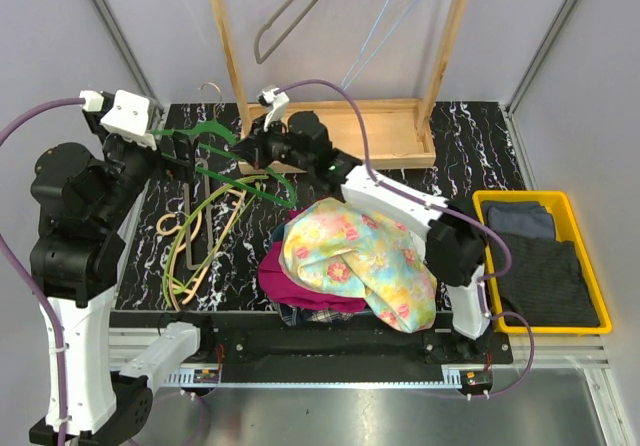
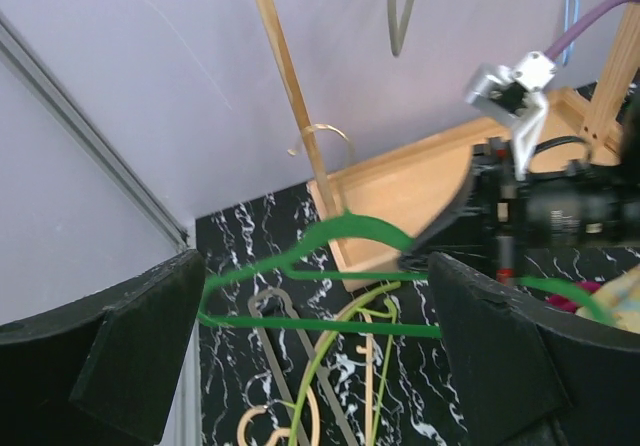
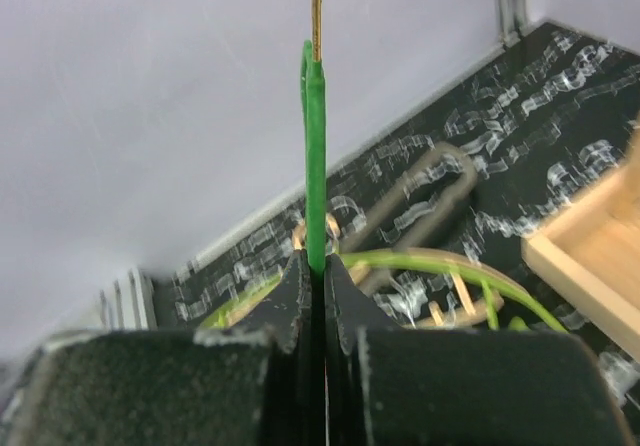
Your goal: Remove the skirt from the hanger
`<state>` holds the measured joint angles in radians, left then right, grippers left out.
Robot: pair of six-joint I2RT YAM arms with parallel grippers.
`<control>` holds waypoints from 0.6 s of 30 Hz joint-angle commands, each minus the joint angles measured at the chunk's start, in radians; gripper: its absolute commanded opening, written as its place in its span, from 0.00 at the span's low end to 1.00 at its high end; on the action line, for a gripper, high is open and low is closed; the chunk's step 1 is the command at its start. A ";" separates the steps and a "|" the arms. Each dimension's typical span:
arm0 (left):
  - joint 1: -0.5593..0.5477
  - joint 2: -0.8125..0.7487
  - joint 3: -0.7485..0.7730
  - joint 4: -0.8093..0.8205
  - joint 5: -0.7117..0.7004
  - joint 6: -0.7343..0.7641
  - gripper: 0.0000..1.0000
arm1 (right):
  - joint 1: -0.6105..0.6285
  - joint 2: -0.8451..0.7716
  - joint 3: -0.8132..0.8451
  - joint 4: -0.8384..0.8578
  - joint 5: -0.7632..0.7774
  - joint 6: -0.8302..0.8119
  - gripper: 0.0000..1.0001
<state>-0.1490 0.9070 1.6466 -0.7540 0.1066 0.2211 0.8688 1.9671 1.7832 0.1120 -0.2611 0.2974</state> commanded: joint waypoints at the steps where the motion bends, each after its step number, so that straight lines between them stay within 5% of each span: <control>1: 0.006 0.006 -0.007 -0.007 0.033 -0.029 0.99 | 0.033 0.131 0.037 0.488 0.167 0.189 0.00; 9: 0.006 0.050 0.030 -0.016 0.064 -0.042 0.99 | 0.067 0.266 0.042 0.502 0.303 0.460 0.04; 10: 0.006 0.053 0.035 -0.016 0.065 -0.042 0.99 | 0.067 0.271 0.039 0.474 0.284 0.463 0.11; 12: 0.006 0.059 0.036 -0.015 0.073 -0.046 0.99 | 0.067 0.277 0.050 0.411 0.231 0.442 0.64; 14: 0.006 0.064 0.027 -0.005 0.077 -0.055 0.99 | 0.067 0.260 0.027 0.358 0.221 0.419 0.99; 18: 0.006 0.070 0.004 0.034 0.099 -0.087 0.99 | 0.053 0.132 -0.039 0.287 0.247 0.272 1.00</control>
<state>-0.1490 0.9775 1.6489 -0.7921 0.1600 0.1745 0.9302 2.2505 1.7763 0.4469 -0.0231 0.6754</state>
